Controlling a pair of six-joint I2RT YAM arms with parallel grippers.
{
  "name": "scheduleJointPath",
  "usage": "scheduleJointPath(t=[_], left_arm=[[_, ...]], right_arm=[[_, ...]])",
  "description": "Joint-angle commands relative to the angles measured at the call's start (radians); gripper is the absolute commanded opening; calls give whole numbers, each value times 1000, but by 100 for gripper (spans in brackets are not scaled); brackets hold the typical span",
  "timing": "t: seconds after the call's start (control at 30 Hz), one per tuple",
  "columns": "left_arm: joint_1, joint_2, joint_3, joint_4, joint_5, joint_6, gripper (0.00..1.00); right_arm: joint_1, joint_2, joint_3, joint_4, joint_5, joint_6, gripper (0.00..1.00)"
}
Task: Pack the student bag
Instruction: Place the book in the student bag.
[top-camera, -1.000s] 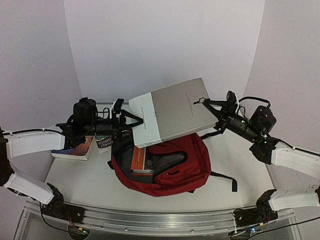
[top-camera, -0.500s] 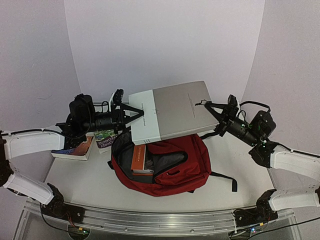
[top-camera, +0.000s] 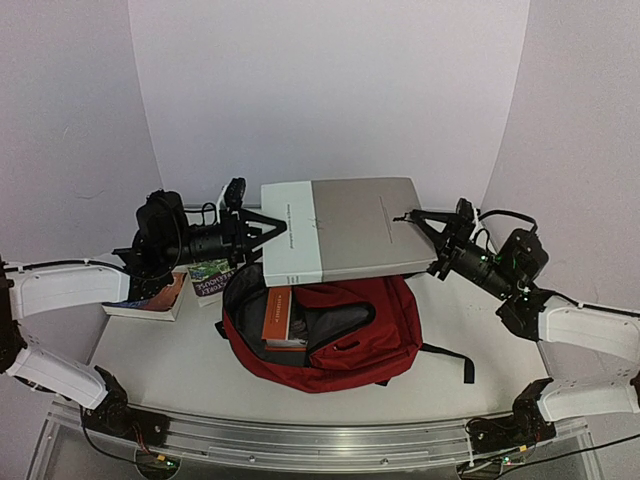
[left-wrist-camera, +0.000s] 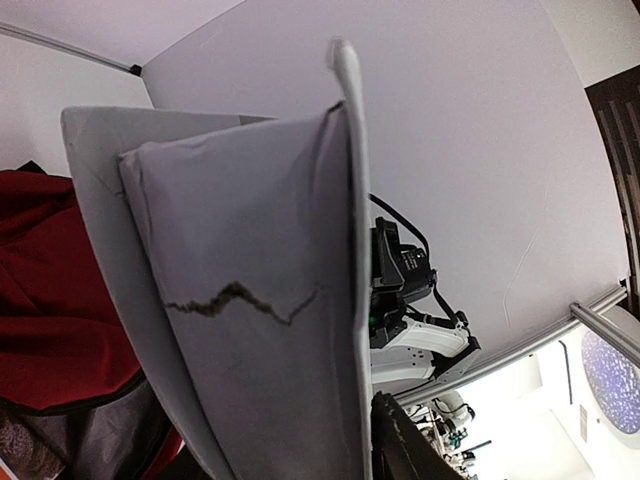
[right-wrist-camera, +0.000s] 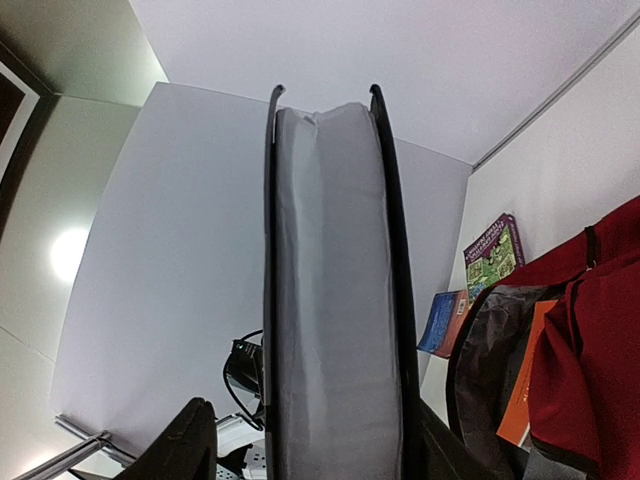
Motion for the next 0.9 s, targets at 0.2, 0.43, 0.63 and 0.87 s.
scheduleJointPath(t=[0.2,0.43,0.63,0.87], left_arm=[[14,-75,0,-100,-103,10,32],[74,-127,43,-246,-131,48,31],[137,-220,140,-508,-206,137,27],[256,-280,221,-770,-217,210,27]], right_arm=[[1,50,14,-7,34,-120,78],[1,56,38,-324,191,-358,92],[21,71,58,-429,172,-475,96],[120,142,182,-623,175,-640,93]])
